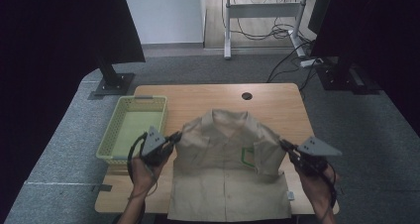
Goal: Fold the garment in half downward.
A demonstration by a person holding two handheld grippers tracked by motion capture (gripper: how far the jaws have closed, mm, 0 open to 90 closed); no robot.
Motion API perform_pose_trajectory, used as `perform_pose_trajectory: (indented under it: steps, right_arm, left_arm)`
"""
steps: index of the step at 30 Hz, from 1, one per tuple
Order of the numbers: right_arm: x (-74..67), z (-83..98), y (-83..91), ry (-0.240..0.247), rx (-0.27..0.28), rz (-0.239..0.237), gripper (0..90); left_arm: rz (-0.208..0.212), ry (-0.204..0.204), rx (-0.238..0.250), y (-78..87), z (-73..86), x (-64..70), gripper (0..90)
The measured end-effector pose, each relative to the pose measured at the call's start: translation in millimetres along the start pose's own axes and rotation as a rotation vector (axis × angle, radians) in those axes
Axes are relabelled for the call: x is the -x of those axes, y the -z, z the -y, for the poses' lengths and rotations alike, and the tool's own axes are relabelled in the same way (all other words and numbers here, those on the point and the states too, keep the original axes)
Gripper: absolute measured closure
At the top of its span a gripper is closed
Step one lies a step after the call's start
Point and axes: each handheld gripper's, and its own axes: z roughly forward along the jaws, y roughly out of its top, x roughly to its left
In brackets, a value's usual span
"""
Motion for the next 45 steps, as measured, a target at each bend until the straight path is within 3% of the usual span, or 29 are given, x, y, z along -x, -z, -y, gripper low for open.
perform_pose_trajectory:
  steps: [3, 6, 10, 15, 20, 22, 23, 24, 26, 32, 36, 40, 42, 43, 45]
  right_arm:
    - [-9.3, 33.0, 0.7, -0.072, -0.045, -0.059, 87.6]
    - [-16.2, 57.8, -0.8, -0.125, -0.09, -0.11, 87.5]
    - [-24.2, 84.3, -9.9, -0.154, -0.185, -0.161, 87.3]
    - [-28.3, 107.2, -24.7, -0.185, -0.293, -0.199, 87.0]
    - [-26.3, 113.2, -34.5, -0.191, -0.339, -0.21, 86.7]
    - [-26.3, 113.3, -36.8, -0.18, -0.349, -0.206, 86.7]
    - [-26.3, 113.3, -36.8, -0.18, -0.349, -0.206, 86.7]
    - [-26.3, 113.3, -36.8, -0.18, -0.349, -0.206, 86.7]
    - [-20.9, 110.5, -46.1, -0.155, -0.357, -0.177, 86.6]
    - [-6.4, 103.4, -67.8, -0.149, -0.357, -0.135, 85.8]
    - [1.3, 100.6, -79.4, -0.164, -0.347, -0.139, 85.6]
    - [3.1, 100.8, -79.3, -0.178, -0.339, -0.149, 82.2]
    - [4.0, 100.5, -77.8, -0.182, -0.335, -0.15, 79.0]
    - [7.0, 95.0, -70.9, -0.175, -0.311, -0.128, 70.2]
    - [9.6, 87.7, -65.7, -0.18, -0.282, -0.118, 63.0]
  left_arm:
    - [0.027, 0.015, -0.046, 3.3, 27.6, 13.1, 88.7]
    - [0.051, 0.065, -0.088, 5.3, 48.3, 17.4, 88.7]
    - [0.081, 0.105, -0.163, 0.1, 71.9, 22.5, 88.6]
    - [0.081, 0.076, -0.281, -14.8, 93.0, 30.8, 88.2]
    - [0.061, 0.034, -0.361, -32.0, 102.1, 32.0, 88.1]
    - [0.061, 0.034, -0.361, -32.0, 102.1, 32.0, 88.0]
    - [0.047, 0.008, -0.382, -42.1, 104.3, 31.5, 88.0]
    - [0.047, 0.008, -0.382, -42.1, 104.3, 31.5, 87.8]
    - [0.038, -0.001, -0.393, -50.2, 100.7, 28.1, 87.7]
    - [-0.005, -0.024, -0.412, -76.8, 91.5, 13.4, 87.5]
    - [-0.012, 0.012, -0.415, -89.6, 88.2, -1.2, 87.3]
    - [-0.008, 0.043, -0.41, -90.6, 86.7, -5.0, 84.7]
    - [-0.018, 0.045, -0.402, -88.8, 82.9, -4.1, 75.5]
    - [-0.021, 0.048, -0.378, -85.5, 76.8, -2.9, 71.2]
    - [0.011, 0.082, -0.33, -80.0, 58.7, -2.8, 63.6]
